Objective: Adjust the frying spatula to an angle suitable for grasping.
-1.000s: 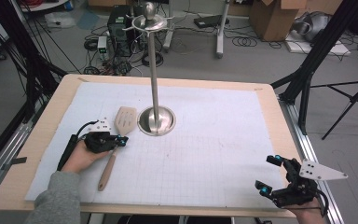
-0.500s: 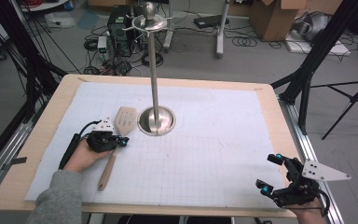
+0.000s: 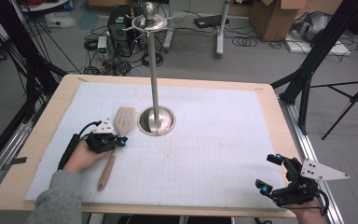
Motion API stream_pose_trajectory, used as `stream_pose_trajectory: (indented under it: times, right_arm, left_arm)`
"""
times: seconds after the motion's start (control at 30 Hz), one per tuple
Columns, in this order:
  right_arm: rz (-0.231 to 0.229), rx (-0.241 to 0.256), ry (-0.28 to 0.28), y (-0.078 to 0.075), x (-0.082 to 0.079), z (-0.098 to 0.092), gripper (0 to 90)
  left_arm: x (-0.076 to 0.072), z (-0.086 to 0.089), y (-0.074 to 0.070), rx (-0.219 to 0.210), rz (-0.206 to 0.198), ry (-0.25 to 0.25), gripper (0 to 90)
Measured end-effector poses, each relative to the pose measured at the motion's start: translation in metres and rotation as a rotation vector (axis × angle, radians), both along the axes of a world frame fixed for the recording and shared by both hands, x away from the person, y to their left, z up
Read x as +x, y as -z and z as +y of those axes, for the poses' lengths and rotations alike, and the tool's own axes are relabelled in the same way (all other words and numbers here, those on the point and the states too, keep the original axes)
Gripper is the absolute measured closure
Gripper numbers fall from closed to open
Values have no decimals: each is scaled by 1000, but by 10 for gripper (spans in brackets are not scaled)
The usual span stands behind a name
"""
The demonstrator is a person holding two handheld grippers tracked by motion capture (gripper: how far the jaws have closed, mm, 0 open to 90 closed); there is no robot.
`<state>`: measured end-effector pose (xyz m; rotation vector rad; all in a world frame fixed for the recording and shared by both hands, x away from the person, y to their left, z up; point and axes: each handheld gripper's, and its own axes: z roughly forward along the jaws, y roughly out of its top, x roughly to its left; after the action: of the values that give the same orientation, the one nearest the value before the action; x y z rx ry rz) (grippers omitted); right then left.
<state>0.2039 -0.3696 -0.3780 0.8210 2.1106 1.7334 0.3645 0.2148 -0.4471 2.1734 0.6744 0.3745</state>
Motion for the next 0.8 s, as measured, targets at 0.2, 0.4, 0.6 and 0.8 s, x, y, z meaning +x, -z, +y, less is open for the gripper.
stream_pose_trajectory:
  times: [0.2, 0.4, 0.6, 0.8]
  right_arm:
    - [4, -2, -1, 0, 0, 0, 4]
    - [6, -1, -5, 0, 1, 1, 4]
    - [3, 0, -13, 0, 5, 3, 4]
    - [3, -1, -32, 0, 11, 8, 4]
  left_arm:
    - [-3, 0, -2, 25, -30, -10, 898]
    - [-6, 5, -2, 24, -41, -26, 899]
    - [-11, 15, -1, 19, -48, -60, 899]
    - [-16, 29, 0, 8, -54, -103, 899]
